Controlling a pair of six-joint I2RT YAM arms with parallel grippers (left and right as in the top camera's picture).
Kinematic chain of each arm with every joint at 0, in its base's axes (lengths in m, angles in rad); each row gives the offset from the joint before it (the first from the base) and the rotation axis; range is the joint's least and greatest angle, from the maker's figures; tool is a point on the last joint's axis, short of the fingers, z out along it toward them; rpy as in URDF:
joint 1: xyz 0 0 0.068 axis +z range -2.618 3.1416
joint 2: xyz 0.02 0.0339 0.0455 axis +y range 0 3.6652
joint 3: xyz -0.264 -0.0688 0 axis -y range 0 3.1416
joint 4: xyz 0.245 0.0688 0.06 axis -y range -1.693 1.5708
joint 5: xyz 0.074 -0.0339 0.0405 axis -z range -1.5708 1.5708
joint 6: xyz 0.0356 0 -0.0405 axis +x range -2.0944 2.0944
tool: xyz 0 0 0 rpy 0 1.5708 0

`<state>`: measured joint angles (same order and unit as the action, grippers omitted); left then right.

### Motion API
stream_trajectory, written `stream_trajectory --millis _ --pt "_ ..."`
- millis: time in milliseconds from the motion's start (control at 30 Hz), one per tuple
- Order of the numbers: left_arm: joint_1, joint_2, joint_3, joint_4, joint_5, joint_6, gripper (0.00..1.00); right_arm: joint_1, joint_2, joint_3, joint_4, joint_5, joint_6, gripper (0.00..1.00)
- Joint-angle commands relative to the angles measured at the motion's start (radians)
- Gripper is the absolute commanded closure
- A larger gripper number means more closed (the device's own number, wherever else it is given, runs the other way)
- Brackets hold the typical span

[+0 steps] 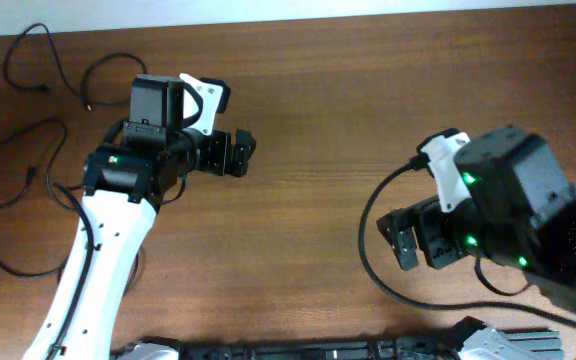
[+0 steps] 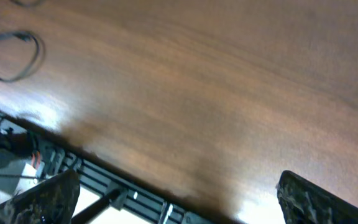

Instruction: Untangle cables

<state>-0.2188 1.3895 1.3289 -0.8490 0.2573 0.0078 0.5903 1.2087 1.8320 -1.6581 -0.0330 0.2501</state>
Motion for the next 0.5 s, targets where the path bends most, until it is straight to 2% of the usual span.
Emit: stream_trajectory --millis 0,100,167,200,333,400,467 --pt "-0.001 -0.008 0.016 -0.001 0.000 0.008 0.01 0.006 0.040 -0.005 -0.014 0.011 -0.007 0.02" --pt "-0.001 -0.008 0.016 -0.001 0.000 0.008 0.01 0.003 0.040 -0.008 -0.001 0.043 -0.010 0.02" --pt "-0.001 -0.008 0.016 -0.001 0.000 0.008 0.01 -0.003 0.010 -0.018 0.061 0.091 -0.100 0.02" --pt "-0.001 -0.008 0.016 -0.001 0.000 0.008 0.01 -0.033 -0.017 -0.034 0.098 0.077 -0.140 0.02" --pt "-0.001 -0.008 0.016 -0.001 0.000 0.008 0.01 -0.279 -0.164 -0.165 0.163 -0.032 -0.147 0.02" --pt "-0.001 -0.008 0.016 -0.001 0.000 0.008 0.01 -0.367 -0.261 -0.287 0.284 -0.132 -0.256 0.02" --pt "-0.001 -0.008 0.016 -0.001 0.000 0.008 0.01 -0.435 -0.404 -0.483 0.504 -0.209 -0.355 0.02"
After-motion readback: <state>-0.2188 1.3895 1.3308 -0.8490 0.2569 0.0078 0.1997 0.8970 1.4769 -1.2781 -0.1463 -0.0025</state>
